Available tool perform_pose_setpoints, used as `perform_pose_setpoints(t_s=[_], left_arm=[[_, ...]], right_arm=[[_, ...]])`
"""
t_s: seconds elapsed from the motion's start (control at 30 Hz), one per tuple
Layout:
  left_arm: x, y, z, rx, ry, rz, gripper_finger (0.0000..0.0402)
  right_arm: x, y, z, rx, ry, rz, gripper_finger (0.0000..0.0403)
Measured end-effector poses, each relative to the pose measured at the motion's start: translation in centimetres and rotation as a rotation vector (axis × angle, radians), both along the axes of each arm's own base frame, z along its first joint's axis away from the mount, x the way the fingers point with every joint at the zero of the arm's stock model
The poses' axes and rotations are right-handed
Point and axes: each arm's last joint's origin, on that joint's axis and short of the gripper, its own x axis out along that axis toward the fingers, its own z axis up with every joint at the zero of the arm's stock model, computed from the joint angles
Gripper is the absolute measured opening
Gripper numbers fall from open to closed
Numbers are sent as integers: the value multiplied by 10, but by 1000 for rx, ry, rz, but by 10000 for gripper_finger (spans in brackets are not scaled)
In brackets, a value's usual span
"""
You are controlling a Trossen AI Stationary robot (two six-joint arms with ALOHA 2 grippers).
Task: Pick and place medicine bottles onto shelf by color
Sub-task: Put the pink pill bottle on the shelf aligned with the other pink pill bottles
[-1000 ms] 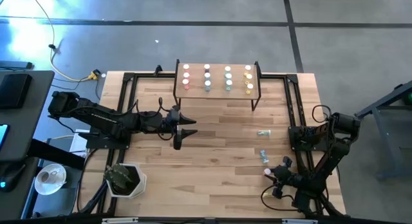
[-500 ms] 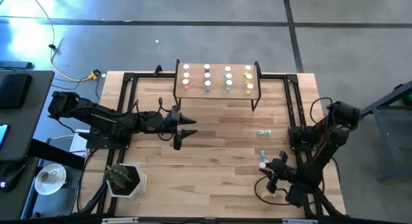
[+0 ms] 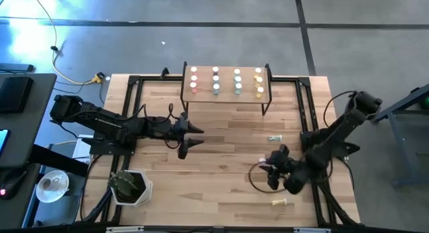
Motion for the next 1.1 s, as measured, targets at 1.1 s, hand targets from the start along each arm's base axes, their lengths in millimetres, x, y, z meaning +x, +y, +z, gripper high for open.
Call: perform_pose_setpoints(t_s=[1.1], left_arm=[[25,34,97,25,116,-186,200]], right_arm=[[91,-127,43,100,-270,422,87]])
